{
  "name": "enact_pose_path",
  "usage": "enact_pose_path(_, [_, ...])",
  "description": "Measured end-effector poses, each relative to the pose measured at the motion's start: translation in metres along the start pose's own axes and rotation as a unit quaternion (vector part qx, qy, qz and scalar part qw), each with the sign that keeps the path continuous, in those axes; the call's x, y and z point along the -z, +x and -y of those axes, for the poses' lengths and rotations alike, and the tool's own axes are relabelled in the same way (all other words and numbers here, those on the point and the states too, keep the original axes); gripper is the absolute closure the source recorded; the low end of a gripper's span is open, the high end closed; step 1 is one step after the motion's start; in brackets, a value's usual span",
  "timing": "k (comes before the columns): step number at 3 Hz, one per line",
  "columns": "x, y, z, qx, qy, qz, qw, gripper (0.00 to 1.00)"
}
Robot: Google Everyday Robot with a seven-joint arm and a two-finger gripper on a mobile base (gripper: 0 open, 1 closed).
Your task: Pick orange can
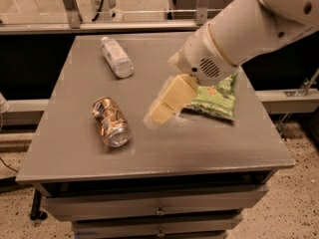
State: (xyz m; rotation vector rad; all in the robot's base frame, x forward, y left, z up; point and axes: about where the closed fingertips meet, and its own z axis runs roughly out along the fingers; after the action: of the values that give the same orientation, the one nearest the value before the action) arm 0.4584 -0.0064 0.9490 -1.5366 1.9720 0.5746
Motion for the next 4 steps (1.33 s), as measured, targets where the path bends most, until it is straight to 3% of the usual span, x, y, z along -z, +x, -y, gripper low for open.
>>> enact_pose_path(1, [-0.043, -0.052, -0.027, -0.024, -0.046, 0.059, 0.9969, 0.00])
enact_pose_path(2, [-0.044, -0.059, -0.030, -0.024, -0.045, 0.066, 0.9965, 0.00])
enact_pose_path(3, [-0.050, -0.054, -0.038, -0.028, -0.029, 0.052, 0.9978, 0.00])
enact_pose_path(4, [-0.074, -0.035, -0.044, -0.040, -0.006, 0.031, 0.9987, 0.00])
